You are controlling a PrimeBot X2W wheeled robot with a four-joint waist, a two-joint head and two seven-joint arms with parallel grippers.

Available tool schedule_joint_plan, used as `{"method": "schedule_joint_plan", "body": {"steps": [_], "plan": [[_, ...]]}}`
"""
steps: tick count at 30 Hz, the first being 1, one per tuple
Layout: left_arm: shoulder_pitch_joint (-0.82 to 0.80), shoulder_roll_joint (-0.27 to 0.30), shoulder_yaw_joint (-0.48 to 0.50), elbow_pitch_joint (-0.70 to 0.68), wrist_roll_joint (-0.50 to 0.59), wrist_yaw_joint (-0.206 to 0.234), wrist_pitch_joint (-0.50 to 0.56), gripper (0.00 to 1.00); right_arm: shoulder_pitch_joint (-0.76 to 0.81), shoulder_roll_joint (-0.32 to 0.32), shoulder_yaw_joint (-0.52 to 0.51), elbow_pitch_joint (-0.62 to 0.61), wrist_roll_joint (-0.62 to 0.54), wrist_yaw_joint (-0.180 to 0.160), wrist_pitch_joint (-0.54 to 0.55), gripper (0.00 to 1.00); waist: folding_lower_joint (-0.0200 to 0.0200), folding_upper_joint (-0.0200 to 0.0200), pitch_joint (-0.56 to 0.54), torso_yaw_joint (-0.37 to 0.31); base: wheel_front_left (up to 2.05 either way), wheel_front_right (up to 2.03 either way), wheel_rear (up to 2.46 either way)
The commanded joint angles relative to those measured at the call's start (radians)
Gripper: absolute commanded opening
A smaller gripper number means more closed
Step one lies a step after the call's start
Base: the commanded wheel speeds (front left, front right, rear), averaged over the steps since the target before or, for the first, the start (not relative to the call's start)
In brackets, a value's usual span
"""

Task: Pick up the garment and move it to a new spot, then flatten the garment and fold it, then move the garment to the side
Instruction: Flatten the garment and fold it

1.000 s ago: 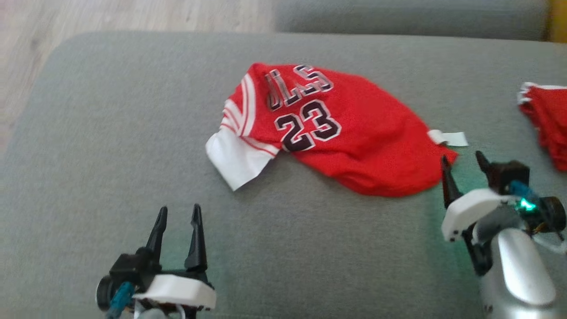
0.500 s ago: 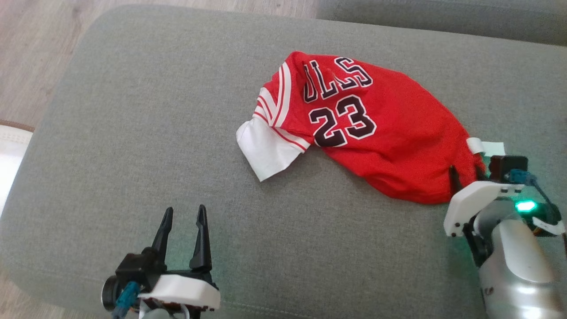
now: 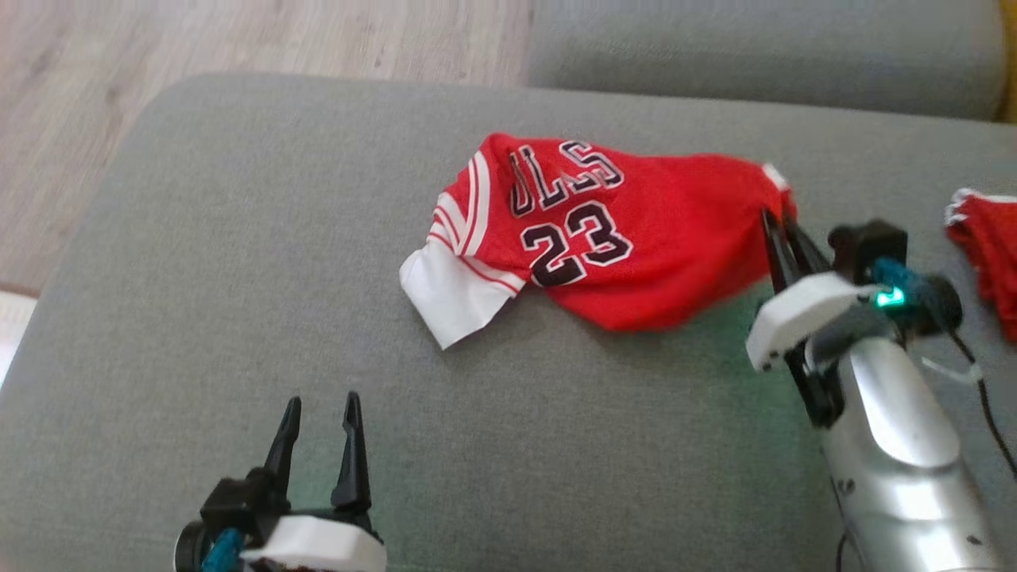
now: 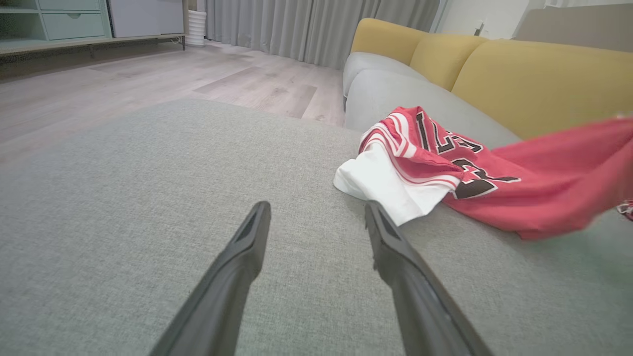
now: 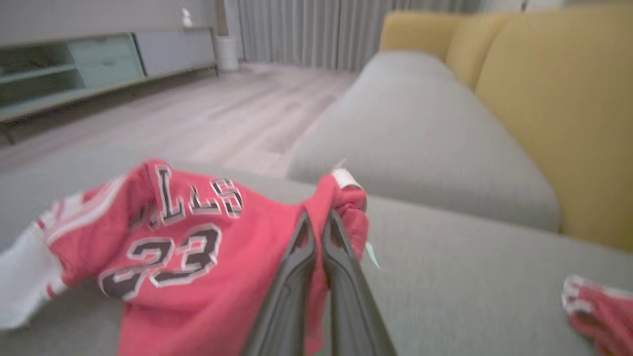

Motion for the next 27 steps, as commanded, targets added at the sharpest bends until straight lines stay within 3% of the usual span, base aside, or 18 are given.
{"method": "schedule_joint_plan", "body": {"steps": [1, 5, 13, 17, 21, 27], "plan": [[-0.009, 0.001, 0.042, -0.022, 0.011, -0.002, -0.012, 1.0, -0.051, -0.013, 0.06, -0.092, 0.021, 0.004, -0.015, 0.0, 0.0, 0.0, -0.044, -0.028, 0.0, 0.0, 0.0], [0.008, 0.004, 0.046, -0.022, 0.009, 0.001, -0.012, 1.0, -0.05, -0.033, 0.122, -0.22, 0.057, 0.004, 0.001, 0.0, 0.0, 0.0, -0.081, -0.042, 0.0, 0.0, 0.0], [0.038, 0.009, 0.063, -0.043, 0.001, 0.01, -0.012, 1.0, -0.019, -0.092, 0.209, -0.624, 0.136, 0.004, 0.119, 0.0, 0.0, 0.0, -0.118, -0.054, 0.0, 0.0, 0.0], [0.04, 0.009, 0.065, -0.052, 0.0, 0.009, -0.012, 1.0, -0.038, -0.124, 0.208, -0.72, 0.145, 0.004, 0.188, 0.0, 0.0, 0.0, -0.109, -0.041, 0.0, 0.0, 0.0], [0.034, 0.003, 0.059, -0.053, 0.002, 0.004, -0.012, 1.0, -0.093, -0.152, 0.168, -0.691, 0.138, 0.004, 0.234, 0.0, 0.0, 0.0, -0.086, -0.013, 0.0, 0.0, 0.0], [-0.01, -0.016, 0.029, -0.051, 0.017, -0.014, -0.012, 1.0, -0.179, -0.216, 0.08, -0.441, 0.095, 0.004, 0.269, 0.0, 0.0, 0.0, -0.003, 0.064, 0.0, 0.0, 0.0]]}}
